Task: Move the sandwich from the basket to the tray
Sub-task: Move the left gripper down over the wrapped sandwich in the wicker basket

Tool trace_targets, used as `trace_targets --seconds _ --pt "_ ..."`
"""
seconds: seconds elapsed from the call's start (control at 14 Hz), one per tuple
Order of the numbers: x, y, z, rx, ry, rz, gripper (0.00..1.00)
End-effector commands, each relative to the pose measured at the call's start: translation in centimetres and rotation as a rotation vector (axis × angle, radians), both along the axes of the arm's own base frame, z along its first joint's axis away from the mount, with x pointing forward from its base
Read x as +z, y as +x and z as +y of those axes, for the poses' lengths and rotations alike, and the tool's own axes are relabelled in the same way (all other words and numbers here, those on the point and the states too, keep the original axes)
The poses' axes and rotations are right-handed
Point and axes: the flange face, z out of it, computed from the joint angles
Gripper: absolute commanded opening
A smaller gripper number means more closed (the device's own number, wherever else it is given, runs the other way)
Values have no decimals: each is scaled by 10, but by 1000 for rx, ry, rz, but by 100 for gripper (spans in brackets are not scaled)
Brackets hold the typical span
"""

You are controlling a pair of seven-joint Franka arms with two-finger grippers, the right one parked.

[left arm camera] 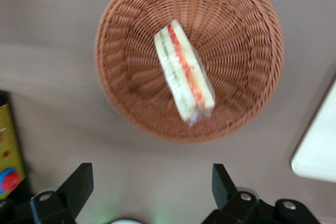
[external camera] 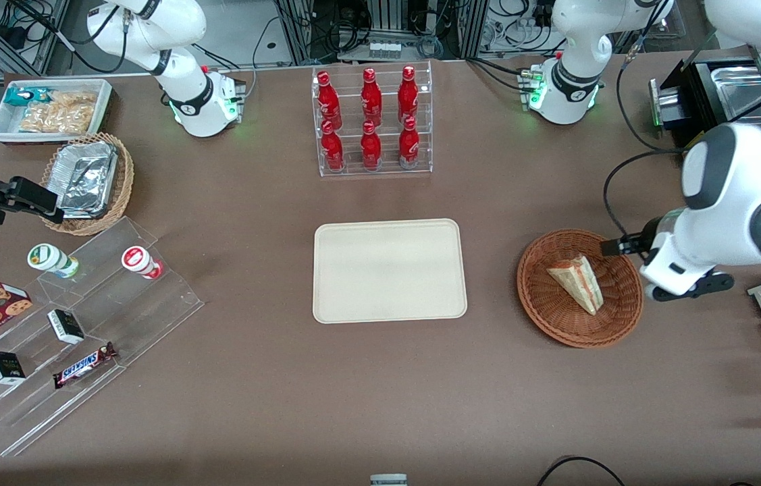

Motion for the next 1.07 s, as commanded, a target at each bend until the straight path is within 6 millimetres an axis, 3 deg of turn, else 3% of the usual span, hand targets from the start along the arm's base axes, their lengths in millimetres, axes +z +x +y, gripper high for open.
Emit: trace_targets --seconds 0.0,0.29,0.5,0.71,1.0 --pt "-41 -9 -5 118 44 -12 100" --pt "-88 -1 -14 311 82 -23 100" --pt "-119 -10 -19 392 95 -42 100" --pt "-130 -9 -36 428 101 -52 100" --pt "-144 -8 -38 432 95 -52 97"
